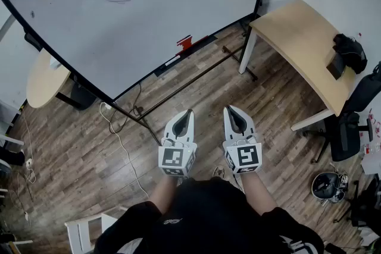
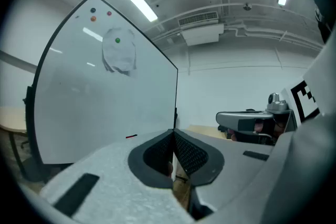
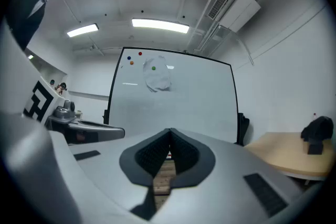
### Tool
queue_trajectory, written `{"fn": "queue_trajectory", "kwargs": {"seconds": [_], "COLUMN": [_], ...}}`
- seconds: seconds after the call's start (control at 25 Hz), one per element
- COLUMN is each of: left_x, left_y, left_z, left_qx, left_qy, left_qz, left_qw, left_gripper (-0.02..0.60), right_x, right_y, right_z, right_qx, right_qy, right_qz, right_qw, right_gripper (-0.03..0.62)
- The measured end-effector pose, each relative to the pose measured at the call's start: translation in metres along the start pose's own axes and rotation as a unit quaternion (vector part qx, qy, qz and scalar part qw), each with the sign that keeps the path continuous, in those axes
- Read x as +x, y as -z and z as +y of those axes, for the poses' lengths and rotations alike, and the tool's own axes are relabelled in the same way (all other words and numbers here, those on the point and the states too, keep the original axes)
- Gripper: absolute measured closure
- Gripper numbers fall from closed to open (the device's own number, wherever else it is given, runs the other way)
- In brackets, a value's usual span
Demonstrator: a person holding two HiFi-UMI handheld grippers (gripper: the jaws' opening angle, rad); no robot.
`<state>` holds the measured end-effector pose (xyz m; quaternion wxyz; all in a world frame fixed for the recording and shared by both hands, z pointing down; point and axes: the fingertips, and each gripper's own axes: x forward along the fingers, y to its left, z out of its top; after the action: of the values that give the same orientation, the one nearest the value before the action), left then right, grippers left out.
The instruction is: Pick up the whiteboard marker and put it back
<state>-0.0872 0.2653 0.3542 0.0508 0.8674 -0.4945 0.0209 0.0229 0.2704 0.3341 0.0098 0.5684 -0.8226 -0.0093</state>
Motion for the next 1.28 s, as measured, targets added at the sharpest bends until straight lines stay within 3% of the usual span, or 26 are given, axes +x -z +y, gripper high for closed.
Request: {"fn": "queue_trajectory", "kwargs": {"seconds": [0.52, 1.0, 1.28], "left_x": [0.006, 0.013, 0.034], "left_y": [0.014, 0.022, 0.035], "left_z": [-0.032, -0.057, -0.059], "left_qx": [-0.003, 0.003, 0.004], "left_qy": [-0.009, -0.056, -0.035], "left_qz": [0.019, 0.028, 0.044], "left_qw": [0.9998, 0.9980, 0.9984], "left_gripper": [0.577, 0.577, 0.577], "right_x": [-0.008, -0.021, -0.010], "right_y": [0.006, 0.022, 0.037], "right_z": [-0.018, -0.045, -0.051], "right_qx": [-0.004, 0.021, 0.027], "right_qy": [-0.006, -0.046, -0.049], "right_qz": [-0.002, -0.006, 0.006], "right_qw": [1.000, 0.999, 0.998], "right_gripper": [0.592, 0.592, 0.592]}}
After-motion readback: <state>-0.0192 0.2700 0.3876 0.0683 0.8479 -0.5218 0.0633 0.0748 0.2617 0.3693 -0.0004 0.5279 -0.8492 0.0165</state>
